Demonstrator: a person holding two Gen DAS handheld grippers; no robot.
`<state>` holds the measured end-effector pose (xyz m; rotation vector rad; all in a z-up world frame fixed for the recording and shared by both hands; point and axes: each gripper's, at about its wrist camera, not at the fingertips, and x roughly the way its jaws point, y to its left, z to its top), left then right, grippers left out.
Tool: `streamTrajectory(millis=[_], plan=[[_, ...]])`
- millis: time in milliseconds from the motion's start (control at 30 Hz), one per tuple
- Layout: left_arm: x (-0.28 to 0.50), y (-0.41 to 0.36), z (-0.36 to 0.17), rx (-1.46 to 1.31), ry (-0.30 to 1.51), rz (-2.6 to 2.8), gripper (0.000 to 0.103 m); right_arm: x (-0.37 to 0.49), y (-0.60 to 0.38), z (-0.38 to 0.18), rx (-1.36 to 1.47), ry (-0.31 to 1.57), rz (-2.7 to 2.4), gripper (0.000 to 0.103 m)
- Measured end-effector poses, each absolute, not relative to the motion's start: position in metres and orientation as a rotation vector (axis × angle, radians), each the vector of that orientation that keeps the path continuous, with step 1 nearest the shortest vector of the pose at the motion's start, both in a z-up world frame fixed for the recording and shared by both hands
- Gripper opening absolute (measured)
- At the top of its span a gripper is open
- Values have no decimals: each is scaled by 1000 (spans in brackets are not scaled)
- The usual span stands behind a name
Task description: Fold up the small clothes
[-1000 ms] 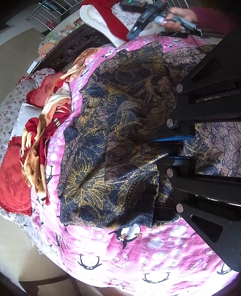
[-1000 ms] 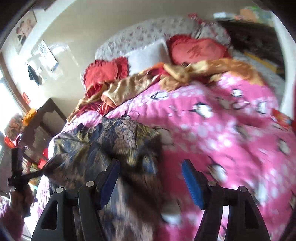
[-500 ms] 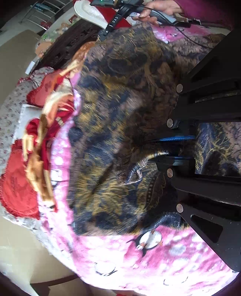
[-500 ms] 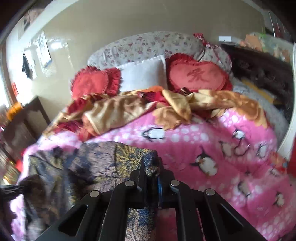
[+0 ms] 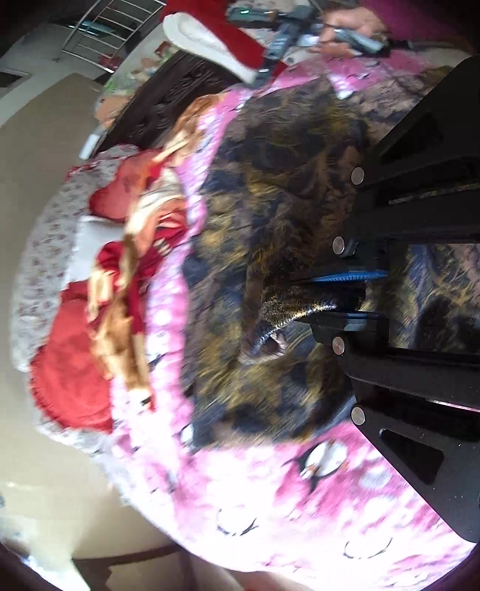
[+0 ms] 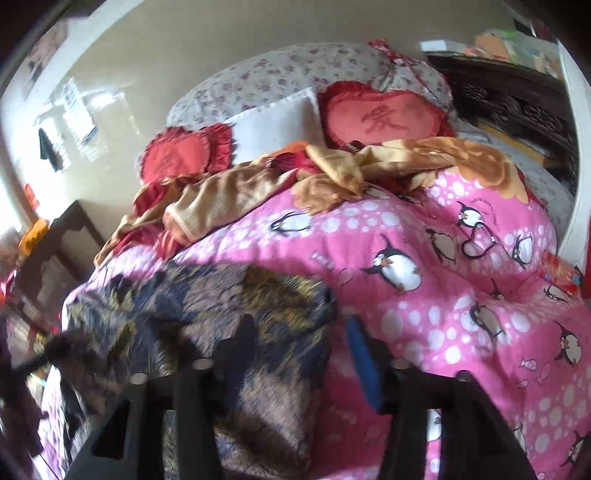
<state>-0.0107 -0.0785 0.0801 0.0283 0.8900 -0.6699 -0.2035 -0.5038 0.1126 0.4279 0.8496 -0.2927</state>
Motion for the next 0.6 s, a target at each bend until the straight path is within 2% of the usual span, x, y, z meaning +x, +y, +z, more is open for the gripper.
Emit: streamTrajectory(millis=[133,233,300,400,433,500,600], plan=[[13,-80,35,32,1089,-601,12,-189,-489,79,325,1022,-329,54],[19,-70,21,-53,1153,-610,17,-199,-499,86,426,979,-332,54],[19,-62,27,-107,1153,-601,25,-210,-504,97,470,935,-341,54],[14,-59,40,-103,1113,-591,37,-225,-505,100,558,933,-295,64],[11,-60,44,-92,1097,-587,46,-228,-504,96,592,937,-274,67],[7,-60,48,-82,1069,-590,58,-224,-498,84,636,965,-253,67],[6,-65,51,-39,1056,-574,58,-208,-496,68,645,981,-253,67]])
